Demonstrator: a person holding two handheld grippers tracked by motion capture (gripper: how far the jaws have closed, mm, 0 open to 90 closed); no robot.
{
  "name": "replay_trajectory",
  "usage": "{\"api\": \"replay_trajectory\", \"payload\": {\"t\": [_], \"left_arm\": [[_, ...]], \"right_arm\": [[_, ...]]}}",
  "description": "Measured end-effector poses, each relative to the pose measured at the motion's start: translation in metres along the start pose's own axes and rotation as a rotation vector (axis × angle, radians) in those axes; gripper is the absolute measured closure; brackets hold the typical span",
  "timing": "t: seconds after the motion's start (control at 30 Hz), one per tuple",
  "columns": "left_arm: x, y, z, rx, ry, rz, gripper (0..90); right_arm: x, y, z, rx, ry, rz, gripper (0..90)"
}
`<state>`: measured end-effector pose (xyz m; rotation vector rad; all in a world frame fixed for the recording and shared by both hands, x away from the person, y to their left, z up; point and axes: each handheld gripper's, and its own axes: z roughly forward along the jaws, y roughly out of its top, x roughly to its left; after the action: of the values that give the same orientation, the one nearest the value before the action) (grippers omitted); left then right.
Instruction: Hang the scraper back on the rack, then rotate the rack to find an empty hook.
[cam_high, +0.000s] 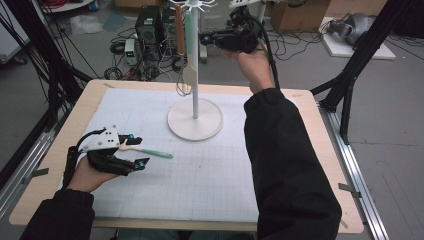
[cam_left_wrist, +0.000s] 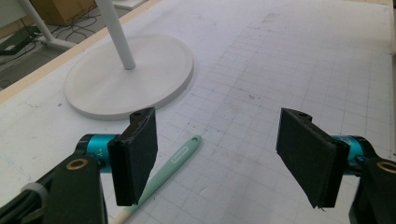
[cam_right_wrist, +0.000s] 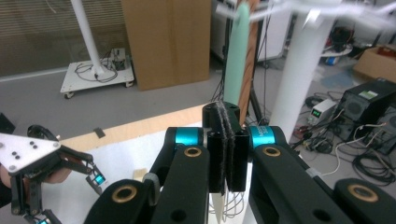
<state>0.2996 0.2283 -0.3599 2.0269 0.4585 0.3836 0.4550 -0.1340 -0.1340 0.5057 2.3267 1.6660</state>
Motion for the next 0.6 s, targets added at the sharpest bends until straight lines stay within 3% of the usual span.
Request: {"api": "replay_trajectory", "payload": {"t": [0.27,0.6], "left_arm": [[0.001,0.0,-0.001,-0.002,0.0,0.001,29.7],[0.0,0.0,0.0,-0.004,-0.005,0.0,29.7]], "right_arm": [[-0.004,0.015,-0.008,-0.031,-0.019,0.001,89.4],[-0.001,0.028,0.001,-0.038,-0.027,-0.008,89.4]]}}
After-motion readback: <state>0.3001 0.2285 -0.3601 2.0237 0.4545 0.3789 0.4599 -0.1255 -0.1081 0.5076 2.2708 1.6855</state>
